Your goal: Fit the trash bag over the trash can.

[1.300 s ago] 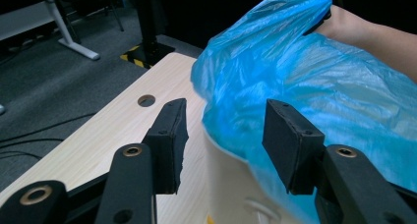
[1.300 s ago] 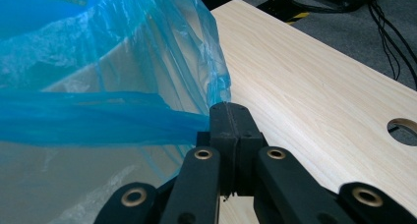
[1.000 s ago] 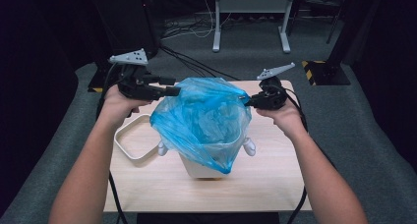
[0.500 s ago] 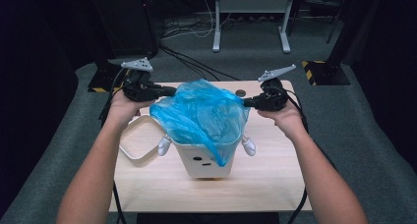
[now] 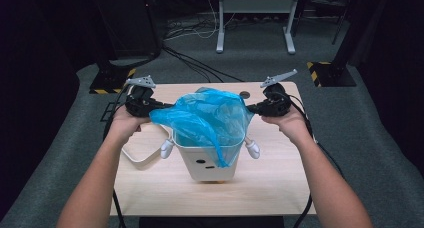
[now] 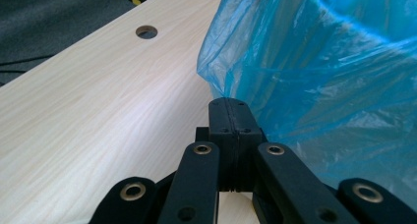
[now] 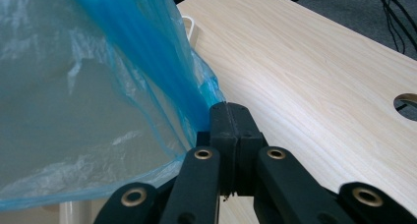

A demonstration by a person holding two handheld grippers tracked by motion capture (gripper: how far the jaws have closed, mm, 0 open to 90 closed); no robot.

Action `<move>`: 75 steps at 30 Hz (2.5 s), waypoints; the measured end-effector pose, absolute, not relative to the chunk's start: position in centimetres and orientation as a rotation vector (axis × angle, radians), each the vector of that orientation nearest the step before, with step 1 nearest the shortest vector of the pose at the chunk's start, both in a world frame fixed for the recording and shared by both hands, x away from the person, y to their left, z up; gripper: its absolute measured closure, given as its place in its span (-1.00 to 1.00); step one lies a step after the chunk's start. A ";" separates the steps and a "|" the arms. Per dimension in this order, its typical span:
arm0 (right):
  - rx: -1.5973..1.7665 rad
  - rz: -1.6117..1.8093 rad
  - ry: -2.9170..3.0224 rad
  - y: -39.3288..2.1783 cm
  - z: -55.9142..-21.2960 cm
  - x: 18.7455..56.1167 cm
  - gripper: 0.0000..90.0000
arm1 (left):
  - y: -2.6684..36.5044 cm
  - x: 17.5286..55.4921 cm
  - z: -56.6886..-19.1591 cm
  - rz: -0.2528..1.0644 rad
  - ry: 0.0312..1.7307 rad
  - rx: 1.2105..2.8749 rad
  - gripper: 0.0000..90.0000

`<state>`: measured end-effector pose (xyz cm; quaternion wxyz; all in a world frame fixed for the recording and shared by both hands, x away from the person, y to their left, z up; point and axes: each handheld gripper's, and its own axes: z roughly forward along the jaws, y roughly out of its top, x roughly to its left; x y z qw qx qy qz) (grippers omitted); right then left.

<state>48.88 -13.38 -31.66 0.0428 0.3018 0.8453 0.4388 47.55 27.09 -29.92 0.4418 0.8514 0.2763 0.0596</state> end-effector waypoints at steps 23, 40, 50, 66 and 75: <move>0.753 1.614 2.395 -13.8 -26.3 47.1 0.30 | 27.3 47.2 -30.4 0.140 0.680 2.117 0.99; 0.730 1.573 2.423 -11.9 -26.3 48.6 0.70 | 27.3 47.5 -30.3 0.139 0.673 2.097 0.97; 0.749 1.470 2.490 -11.4 -27.8 49.0 1.00 | 27.5 47.6 -31.0 0.101 0.670 2.088 0.97; 0.832 1.341 2.615 -12.9 -32.0 48.4 1.00 | 27.7 47.5 -32.8 -0.021 0.689 2.127 0.93; 0.833 1.374 2.558 -14.6 -31.1 47.1 0.84 | 29.0 46.7 -32.4 0.030 0.729 2.132 0.65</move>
